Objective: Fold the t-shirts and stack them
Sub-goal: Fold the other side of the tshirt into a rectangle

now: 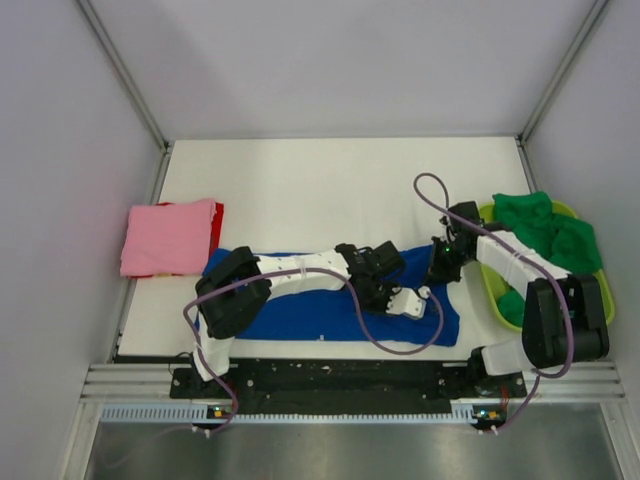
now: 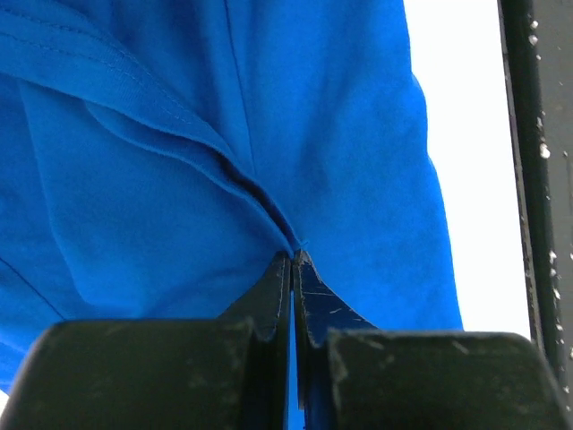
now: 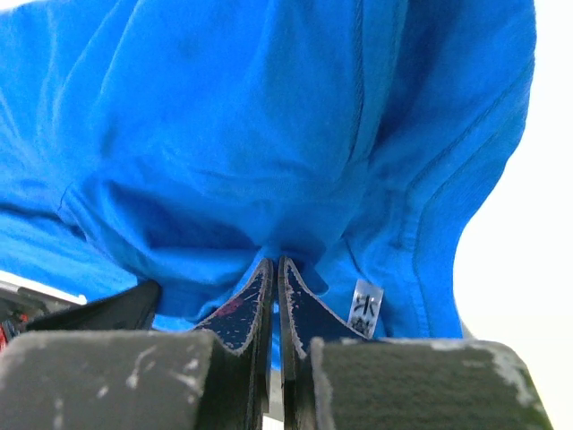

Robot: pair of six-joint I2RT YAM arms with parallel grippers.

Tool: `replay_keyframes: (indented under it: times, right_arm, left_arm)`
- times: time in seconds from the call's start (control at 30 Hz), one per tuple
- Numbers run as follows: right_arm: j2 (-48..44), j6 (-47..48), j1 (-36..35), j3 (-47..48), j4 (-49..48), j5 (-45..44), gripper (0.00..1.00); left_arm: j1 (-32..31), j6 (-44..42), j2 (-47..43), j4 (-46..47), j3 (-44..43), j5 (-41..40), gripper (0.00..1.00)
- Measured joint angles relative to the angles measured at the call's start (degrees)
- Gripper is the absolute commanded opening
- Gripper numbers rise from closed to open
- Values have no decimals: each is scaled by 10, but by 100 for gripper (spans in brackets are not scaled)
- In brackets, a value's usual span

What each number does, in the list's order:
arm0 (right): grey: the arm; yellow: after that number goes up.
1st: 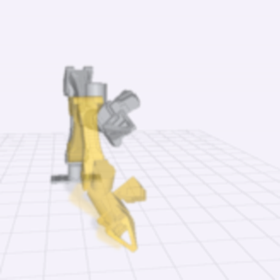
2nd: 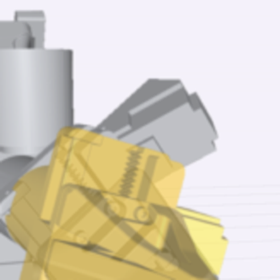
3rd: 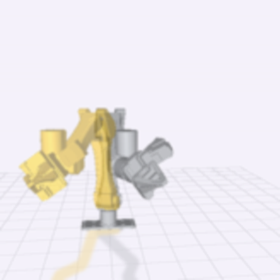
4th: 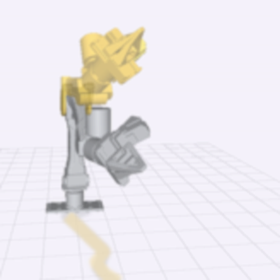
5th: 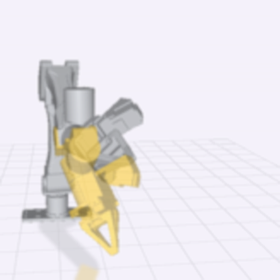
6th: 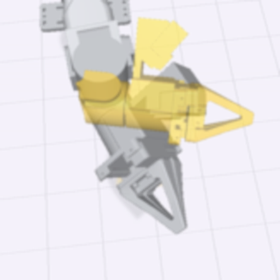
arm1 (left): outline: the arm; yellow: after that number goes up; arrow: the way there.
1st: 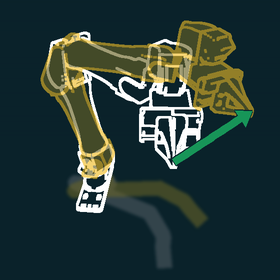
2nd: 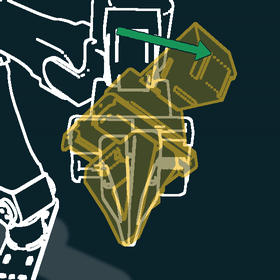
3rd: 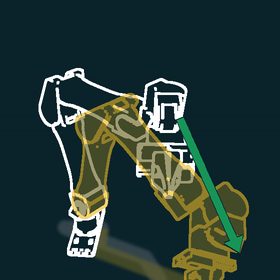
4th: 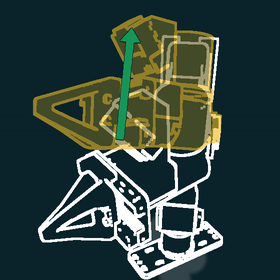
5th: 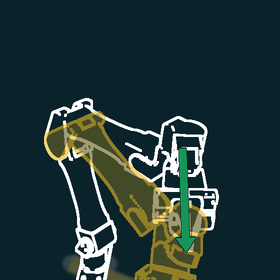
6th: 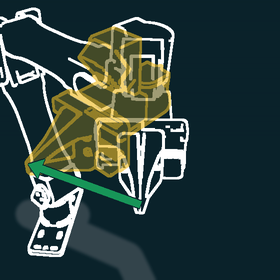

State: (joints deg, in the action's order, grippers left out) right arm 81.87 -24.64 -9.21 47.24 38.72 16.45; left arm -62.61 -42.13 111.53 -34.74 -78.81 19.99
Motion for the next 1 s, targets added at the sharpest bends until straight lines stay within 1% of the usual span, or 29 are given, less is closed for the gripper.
replay_keyframes:
  times: [0.13,0.33,0.67,0.7,0.73,0.8,0.83,0.87,0.9,0.97,1.0]
  right_arm:
    - [-24,-5,0,-7,21,25,0]
    - [-121,-46,0,-76,52,60,0]
    - [-171,-116,0,-146,65,78,0]
    - [-179,-121,0,-151,65,81,2]
    - [-185,-126,0,-157,65,83,9]
    - [-192,-134,0,-165,67,88,26]
    - [-193,-137,0,-165,70,90,33]
    - [-193,-139,0,-165,72,90,37]
    - [-194,-141,0,-164,74,90,41]
    - [-197,-142,0,-158,83,84,45]
    - [-198,-140,0,-148,94,75,47]
  left_arm:
    - [18,-16,-8,-39,-5,20,0]
    - [56,-44,-31,-79,-7,37,0]
    - [55,-70,-31,-104,-7,60,0]
    - [55,-73,-31,-106,-7,60,0]
    - [55,-75,-31,-107,-7,60,1]
    - [55,-79,-31,-112,-7,60,9]
    - [55,-82,-31,-115,-7,59,26]
    - [55,-86,-31,-121,-7,59,35]
    - [55,-91,-31,-129,-8,59,43]
    - [55,-101,-28,-155,-17,60,51]
    - [55,-105,-25,-176,-28,65,51]
